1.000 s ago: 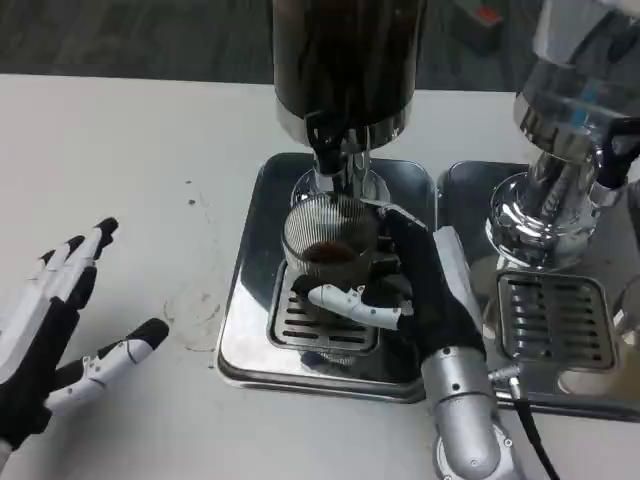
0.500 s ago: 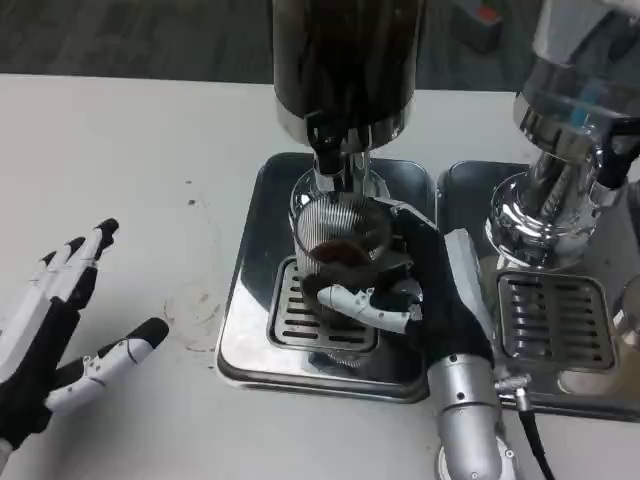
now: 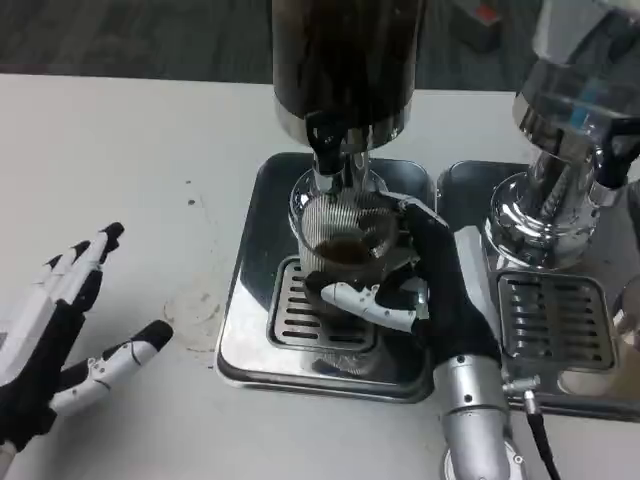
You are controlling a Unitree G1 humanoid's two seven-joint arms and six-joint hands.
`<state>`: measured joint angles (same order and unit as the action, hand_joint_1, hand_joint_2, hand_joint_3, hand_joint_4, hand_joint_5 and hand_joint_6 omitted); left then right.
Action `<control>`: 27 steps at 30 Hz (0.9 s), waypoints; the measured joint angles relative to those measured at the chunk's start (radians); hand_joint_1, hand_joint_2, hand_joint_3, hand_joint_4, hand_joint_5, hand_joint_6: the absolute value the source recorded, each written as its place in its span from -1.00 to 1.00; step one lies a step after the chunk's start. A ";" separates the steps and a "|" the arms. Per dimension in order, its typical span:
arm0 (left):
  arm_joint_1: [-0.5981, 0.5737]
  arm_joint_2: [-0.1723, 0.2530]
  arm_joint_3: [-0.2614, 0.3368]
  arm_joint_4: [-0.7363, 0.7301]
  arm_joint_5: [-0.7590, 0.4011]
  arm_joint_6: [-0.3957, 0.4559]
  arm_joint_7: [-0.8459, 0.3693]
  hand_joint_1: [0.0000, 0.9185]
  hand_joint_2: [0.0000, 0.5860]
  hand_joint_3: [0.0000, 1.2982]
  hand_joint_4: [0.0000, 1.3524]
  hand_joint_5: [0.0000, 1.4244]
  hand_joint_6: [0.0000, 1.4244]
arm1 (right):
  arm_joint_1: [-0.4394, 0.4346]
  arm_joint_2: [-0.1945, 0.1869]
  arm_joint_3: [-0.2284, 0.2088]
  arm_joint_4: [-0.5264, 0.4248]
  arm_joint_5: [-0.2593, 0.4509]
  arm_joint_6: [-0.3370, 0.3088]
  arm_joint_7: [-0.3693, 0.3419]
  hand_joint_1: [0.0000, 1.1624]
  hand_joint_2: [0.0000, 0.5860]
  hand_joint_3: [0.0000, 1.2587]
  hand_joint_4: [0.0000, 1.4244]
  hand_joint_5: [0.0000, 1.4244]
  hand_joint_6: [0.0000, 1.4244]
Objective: Grasp the cup under the faucet to collect the drink, then remove the cup.
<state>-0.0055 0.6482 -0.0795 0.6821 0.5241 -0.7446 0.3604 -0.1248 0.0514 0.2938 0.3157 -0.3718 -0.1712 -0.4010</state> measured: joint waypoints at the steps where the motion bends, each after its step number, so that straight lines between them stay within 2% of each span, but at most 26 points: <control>1: -0.001 0.000 -0.002 0.001 0.000 0.000 0.000 -1.00 -0.41 -1.00 -1.00 -0.98 -1.00 | 0.004 -0.001 0.000 -0.009 -0.001 0.004 0.003 0.97 -0.39 -0.19 -0.18 0.03 0.30; 14: -0.004 -0.001 -0.018 0.007 0.001 -0.002 0.000 -1.00 -0.44 -1.00 -1.00 -1.00 -1.00 | 0.057 -0.015 0.008 -0.121 -0.046 0.079 0.079 0.95 -0.40 -0.19 -0.16 0.05 0.35; 27: -0.004 -0.019 -0.022 -0.001 0.029 -0.006 0.005 -1.00 -0.44 -1.00 -1.00 -1.00 -1.00 | 0.128 -0.027 -0.002 -0.206 -0.057 0.087 0.137 0.94 -0.40 -0.17 -0.14 0.06 0.38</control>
<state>-0.0094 0.6292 -0.1019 0.6813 0.5528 -0.7506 0.3655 0.0036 0.0243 0.2921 0.1097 -0.4284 -0.0841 -0.2639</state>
